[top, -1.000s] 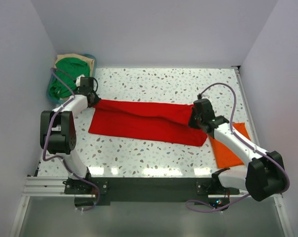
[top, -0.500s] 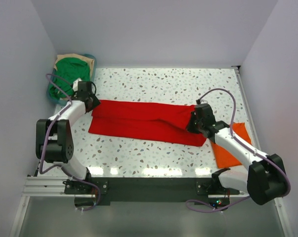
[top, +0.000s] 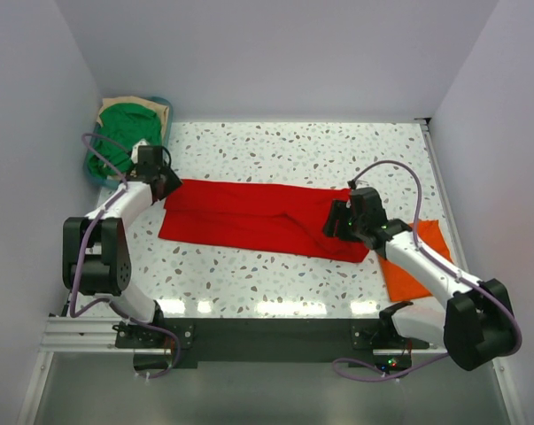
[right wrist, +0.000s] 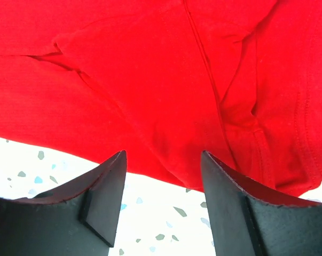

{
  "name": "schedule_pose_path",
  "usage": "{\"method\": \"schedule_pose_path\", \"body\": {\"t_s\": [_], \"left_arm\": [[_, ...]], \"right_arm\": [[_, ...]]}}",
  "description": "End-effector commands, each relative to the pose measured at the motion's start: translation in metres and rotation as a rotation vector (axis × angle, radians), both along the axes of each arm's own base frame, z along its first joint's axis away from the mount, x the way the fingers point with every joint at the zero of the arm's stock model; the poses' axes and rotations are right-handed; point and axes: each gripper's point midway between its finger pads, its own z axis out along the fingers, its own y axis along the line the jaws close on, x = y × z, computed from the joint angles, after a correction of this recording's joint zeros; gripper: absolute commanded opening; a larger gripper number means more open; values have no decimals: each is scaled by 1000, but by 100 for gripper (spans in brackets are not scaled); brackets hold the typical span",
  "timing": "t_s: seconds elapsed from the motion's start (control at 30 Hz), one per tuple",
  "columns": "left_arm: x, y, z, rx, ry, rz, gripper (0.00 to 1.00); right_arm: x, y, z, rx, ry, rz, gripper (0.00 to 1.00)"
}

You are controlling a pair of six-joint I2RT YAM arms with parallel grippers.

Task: Fold and stack the t-shirts
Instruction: Fold the tshirt

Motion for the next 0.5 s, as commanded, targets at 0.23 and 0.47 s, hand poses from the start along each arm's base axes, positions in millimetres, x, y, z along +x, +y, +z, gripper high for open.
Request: {"method": "schedule_pose_path", "body": {"t_s": [0.23,0.47], "left_arm": [[4,-38,48,-123,-145,-173,44],[-14,-44,74,-91,-182,-261,44]], "right_arm": [[61,7,6,-86,-66,-13,52],[118,12,-12,-165,-86,-42,46]]}}
